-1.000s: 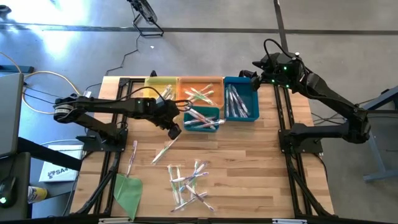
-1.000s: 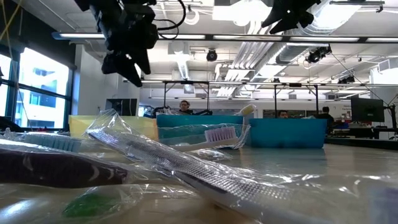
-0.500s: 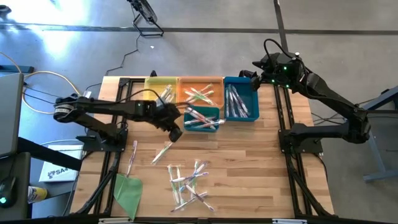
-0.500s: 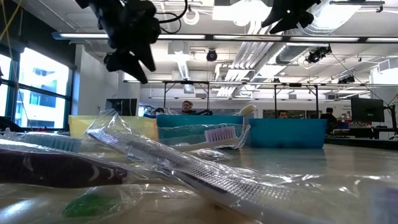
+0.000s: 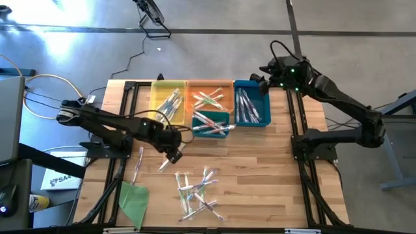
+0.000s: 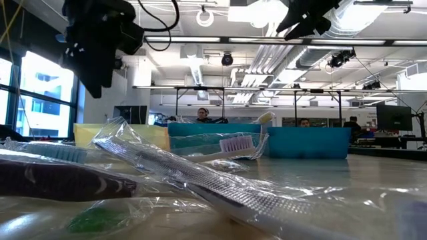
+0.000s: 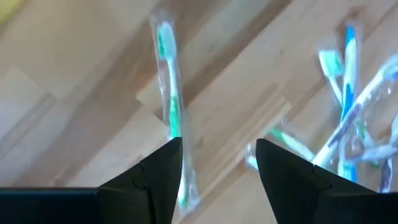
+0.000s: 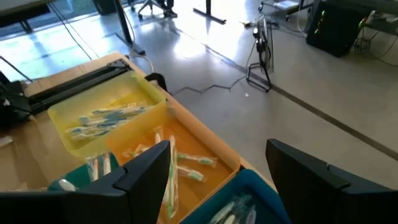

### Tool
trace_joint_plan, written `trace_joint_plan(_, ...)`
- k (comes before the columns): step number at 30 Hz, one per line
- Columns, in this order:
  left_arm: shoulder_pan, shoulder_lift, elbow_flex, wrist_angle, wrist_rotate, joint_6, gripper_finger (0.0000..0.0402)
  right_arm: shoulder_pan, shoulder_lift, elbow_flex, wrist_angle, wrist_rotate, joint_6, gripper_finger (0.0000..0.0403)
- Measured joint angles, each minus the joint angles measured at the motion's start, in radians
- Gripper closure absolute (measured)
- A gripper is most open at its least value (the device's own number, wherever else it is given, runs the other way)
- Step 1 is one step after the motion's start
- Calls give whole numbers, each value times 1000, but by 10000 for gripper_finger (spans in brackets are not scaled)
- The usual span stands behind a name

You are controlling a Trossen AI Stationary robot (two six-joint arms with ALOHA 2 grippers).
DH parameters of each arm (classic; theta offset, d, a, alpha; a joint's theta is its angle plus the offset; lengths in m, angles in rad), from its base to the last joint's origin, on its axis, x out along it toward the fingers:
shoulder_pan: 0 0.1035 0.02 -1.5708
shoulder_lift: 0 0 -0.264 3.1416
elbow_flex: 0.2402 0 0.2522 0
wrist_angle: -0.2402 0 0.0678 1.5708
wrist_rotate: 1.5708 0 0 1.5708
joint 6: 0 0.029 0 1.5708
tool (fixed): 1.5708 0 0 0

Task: Pick & Place Toothbrushes
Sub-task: Put the green toothbrush into the orange bin

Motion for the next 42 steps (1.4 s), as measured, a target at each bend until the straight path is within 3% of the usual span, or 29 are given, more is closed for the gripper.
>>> trace_joint_plan(9, -82, 106, 0, -24, 21, -61, 204, 0, 61, 0, 23, -3, -1, 145)
trace_joint_plan(22, -81, 257, -1, 24, 67, -62, 203, 2, 67, 0, 64, 3, -4, 145)
trace_joint_plan(34, -81, 284, 0, 10, 61, -68, 203, 2, 66, 0, 60, 3, -4, 145)
trace_joint_plan(42, -80, 284, 0, -42, 117, -14, 203, 2, 66, 0, 60, 3, -4, 145)
